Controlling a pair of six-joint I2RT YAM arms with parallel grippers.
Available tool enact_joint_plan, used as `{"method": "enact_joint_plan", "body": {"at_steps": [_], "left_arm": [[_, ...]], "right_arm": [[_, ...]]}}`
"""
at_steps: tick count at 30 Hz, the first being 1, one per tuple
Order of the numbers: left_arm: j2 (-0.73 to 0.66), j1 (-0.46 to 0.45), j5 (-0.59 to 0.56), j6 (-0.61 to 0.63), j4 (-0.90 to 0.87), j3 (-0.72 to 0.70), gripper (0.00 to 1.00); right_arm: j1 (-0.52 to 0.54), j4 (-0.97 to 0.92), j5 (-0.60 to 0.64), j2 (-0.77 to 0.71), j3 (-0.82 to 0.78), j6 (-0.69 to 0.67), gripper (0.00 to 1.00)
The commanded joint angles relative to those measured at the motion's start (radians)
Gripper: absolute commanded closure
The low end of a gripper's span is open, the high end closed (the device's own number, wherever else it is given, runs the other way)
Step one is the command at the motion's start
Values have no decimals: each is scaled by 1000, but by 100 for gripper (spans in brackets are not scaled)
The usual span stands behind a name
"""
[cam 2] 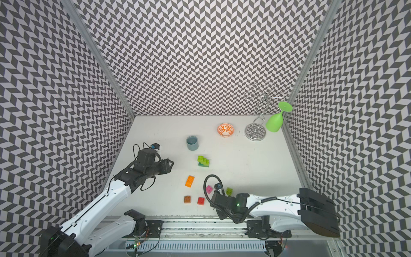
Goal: Assemble the letter s with lego
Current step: Pick up the lego brick from the center of the board.
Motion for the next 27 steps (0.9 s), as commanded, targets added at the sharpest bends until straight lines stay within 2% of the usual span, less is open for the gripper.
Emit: {"method": "enact_joint_plan", "body": {"at_steps": [1, 13, 19, 23, 27], "left_arm": [[-20, -1, -9, -4, 21, -8, 47], [-21, -1, -10, -5, 20, -7, 47], [-27, -1, -11, -6, 20, -8, 47], [-26, 0, -9, -6, 20, -6, 47], [-26, 0, -9, -6, 21, -6, 47]], "right_arm": [[11, -46, 21, 18, 5, 26, 53], [21, -65, 37, 24, 17, 10, 67], [22, -106, 67, -65, 60, -20, 76], [22, -89, 53, -152, 98, -51, 78], [14, -114, 82, -159, 186, -121, 79]]}}
